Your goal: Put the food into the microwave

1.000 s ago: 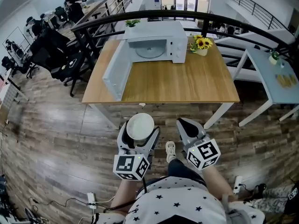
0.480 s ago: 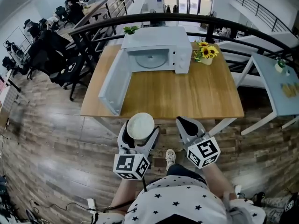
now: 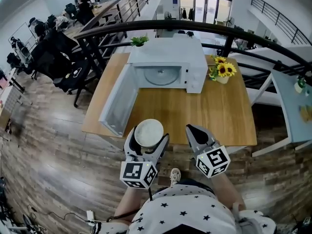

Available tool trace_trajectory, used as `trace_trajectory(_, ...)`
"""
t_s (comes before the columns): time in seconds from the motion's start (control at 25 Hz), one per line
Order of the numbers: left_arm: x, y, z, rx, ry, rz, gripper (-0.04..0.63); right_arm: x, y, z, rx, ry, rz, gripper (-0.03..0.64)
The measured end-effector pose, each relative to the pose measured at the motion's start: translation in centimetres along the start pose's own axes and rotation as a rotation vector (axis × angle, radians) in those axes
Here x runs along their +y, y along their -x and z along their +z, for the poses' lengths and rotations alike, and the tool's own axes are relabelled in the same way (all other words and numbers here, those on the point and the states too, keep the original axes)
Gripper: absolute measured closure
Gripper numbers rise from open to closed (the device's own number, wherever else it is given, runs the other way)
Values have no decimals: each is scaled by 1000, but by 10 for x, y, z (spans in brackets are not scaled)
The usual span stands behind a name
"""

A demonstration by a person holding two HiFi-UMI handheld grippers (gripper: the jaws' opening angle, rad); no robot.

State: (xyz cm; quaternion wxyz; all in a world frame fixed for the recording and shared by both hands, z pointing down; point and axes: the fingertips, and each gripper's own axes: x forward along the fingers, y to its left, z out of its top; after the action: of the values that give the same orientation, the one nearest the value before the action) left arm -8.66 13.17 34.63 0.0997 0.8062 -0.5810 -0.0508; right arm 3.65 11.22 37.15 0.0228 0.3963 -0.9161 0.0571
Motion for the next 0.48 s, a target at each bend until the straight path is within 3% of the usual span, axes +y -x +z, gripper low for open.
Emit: trace_trajectory(0.48, 13, -82, 6, -6, -13, 48, 114, -60, -53, 12, 4, 13, 66, 611)
